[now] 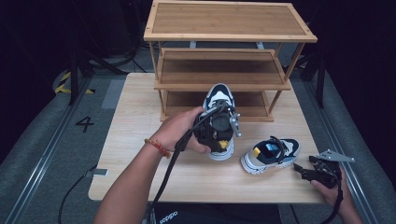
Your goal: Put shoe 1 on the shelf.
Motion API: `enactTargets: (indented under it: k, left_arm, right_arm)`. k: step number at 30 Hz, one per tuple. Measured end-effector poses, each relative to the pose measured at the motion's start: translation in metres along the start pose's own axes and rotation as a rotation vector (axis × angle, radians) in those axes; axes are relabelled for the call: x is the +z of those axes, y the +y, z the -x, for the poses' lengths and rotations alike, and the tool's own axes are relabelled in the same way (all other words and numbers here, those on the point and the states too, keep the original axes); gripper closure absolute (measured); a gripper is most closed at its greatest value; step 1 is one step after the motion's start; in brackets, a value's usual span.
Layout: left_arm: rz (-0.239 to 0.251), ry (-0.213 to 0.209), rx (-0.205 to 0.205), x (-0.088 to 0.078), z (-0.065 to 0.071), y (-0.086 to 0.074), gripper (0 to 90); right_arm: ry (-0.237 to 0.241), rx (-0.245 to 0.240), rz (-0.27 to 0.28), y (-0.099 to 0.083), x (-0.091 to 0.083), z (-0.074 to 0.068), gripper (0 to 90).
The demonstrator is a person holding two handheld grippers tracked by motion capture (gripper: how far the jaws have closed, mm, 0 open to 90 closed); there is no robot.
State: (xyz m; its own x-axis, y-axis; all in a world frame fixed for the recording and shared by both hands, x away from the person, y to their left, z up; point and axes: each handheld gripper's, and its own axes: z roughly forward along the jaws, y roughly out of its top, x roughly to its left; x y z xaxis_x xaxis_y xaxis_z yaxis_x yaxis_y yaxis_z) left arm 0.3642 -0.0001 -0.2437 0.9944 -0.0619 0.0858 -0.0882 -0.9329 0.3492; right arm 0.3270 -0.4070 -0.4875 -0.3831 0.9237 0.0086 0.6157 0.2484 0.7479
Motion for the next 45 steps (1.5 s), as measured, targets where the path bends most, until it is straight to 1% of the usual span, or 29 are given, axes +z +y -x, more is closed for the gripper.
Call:
enactTargets:
  k: [2, 3, 4, 5, 8, 9, 11, 12, 13, 14, 15, 16, 18, 19, 20, 21, 25, 30, 31, 32, 33, 34, 35, 37, 38, 39, 41, 43, 45]
  left_arm:
    - [0.008, -0.002, -0.003, -0.002, -0.004, 0.001, 72.9]
    - [0.004, -0.008, 0.008, -0.007, -0.014, 0.005, 72.9]
    - [0.002, -0.012, 0.01, -0.008, -0.019, 0.006, 72.9]
    - [0.002, -0.012, 0.01, -0.008, -0.019, 0.006, 72.9]
    - [0.005, -0.015, 0.008, -0.017, -0.04, 0.009, 72.7]
    - [0.019, -0.013, -0.004, -0.022, -0.055, 0.01, 72.7]
    - [0.02, -0.003, -0.004, -0.027, -0.07, 0.012, 72.7]
    - [0.023, 0.001, -0.01, -0.028, -0.076, 0.012, 72.7]
    - [0.023, 0.001, -0.01, -0.028, -0.076, 0.012, 72.7]
    - [0.031, 0.009, -0.018, -0.032, -0.092, 0.013, 72.7]
    - [0.031, 0.009, -0.018, -0.032, -0.092, 0.013, 72.6]
    - [0.046, -0.002, -0.038, -0.033, -0.108, 0.012, 72.6]
    - [0.026, -0.005, -0.051, -0.031, -0.121, 0.012, 72.6]
    - [0.026, -0.005, -0.051, -0.031, -0.121, 0.012, 72.4]
    - [-0.012, 0.002, -0.07, -0.027, -0.135, 0.012, 72.2]
    - [-0.012, 0.002, -0.07, -0.027, -0.135, 0.012, 72.0]
    - [-0.04, 0.019, -0.109, -0.023, -0.156, 0.007, 71.5]
    - [-0.059, 0.039, -0.142, -0.019, -0.17, 0.001, 67.6]
    - [-0.041, 0.034, -0.149, -0.02, -0.172, 0.0, 66.4]
    - [-0.039, 0.044, -0.143, -0.021, -0.173, 0.0, 65.8]
    - [-0.048, 0.056, -0.153, -0.021, -0.174, 0.0, 65.0]
    - [-0.037, 0.091, -0.156, -0.022, -0.175, 0.0, 62.2]
    - [-0.037, 0.091, -0.156, -0.022, -0.175, 0.0, 60.6]
    - [-0.033, 0.131, -0.177, -0.024, -0.174, 0.0, 57.9]
    - [-0.027, 0.174, -0.198, -0.024, -0.171, 0.0, 55.3]
    - [-0.018, 0.194, -0.209, -0.025, -0.169, 0.0, 51.6]
    - [-0.006, 0.222, -0.208, -0.028, -0.166, -0.002, 48.7]
    - [0.034, 0.236, -0.225, -0.03, -0.162, -0.005, 45.9]
    - [0.053, 0.263, -0.236, -0.032, -0.159, -0.008, 43.9]
  right_arm:
    - [0.0, 0.0, 0.0, 0.0, 0.0, 0.0, 22.1]
    - [0.001, 0.001, -0.001, 0.0, 0.0, 0.0, 22.1]
    - [0.001, 0.001, 0.0, 0.0, 0.0, 0.0, 22.1]
    - [0.0, 0.001, 0.0, 0.0, 0.0, 0.0, 22.1]
    - [0.0, 0.002, -0.001, 0.0, 0.0, 0.0, 22.1]
    - [0.0, 0.003, -0.001, 0.0, 0.0, 0.0, 22.1]
    - [0.0, 0.002, -0.001, 0.0, 0.0, 0.0, 22.1]
    - [0.0, 0.002, -0.001, 0.0, 0.0, 0.0, 22.1]
    - [-0.001, 0.002, -0.001, 0.0, 0.0, 0.0, 22.1]
    - [-0.001, 0.0, -0.001, 0.0, 0.0, 0.0, 22.1]
    - [-0.001, 0.0, -0.001, 0.0, 0.0, 0.0, 22.1]
    - [-0.003, -0.004, -0.001, 0.0, 0.0, 0.0, 22.1]
    - [-0.004, 0.002, -0.005, -0.001, -0.001, 0.0, 22.1]
    - [-0.004, 0.002, -0.005, -0.001, -0.001, 0.0, 22.1]
    - [-0.004, 0.004, -0.006, -0.001, -0.001, 0.0, 22.2]
    - [-0.004, 0.004, -0.006, -0.001, -0.001, 0.0, 22.2]
    - [-0.005, 0.001, -0.005, -0.001, -0.001, 0.0, 22.2]
    - [-0.004, 0.002, -0.004, -0.001, -0.001, 0.0, 22.2]
    - [-0.005, 0.001, -0.005, -0.001, -0.001, 0.0, 22.2]
    - [-0.004, 0.003, -0.006, -0.001, -0.001, 0.0, 22.2]
    - [-0.005, 0.002, -0.004, -0.001, -0.001, 0.0, 22.2]
    - [-0.005, 0.001, -0.005, -0.001, -0.001, 0.0, 22.2]
    - [-0.005, 0.001, -0.005, -0.001, -0.001, 0.0, 22.2]
    - [-0.003, 0.004, -0.005, -0.001, -0.001, 0.0, 22.2]
    - [-0.003, 0.004, -0.005, -0.001, -0.001, 0.0, 22.2]
    - [-0.004, 0.002, -0.004, -0.001, -0.001, 0.0, 22.2]
    - [-0.004, 0.002, -0.004, -0.001, -0.001, 0.0, 22.2]
    - [-0.004, 0.002, -0.004, -0.001, -0.001, 0.0, 22.2]
    - [-0.004, 0.002, -0.004, -0.001, -0.001, 0.0, 22.2]
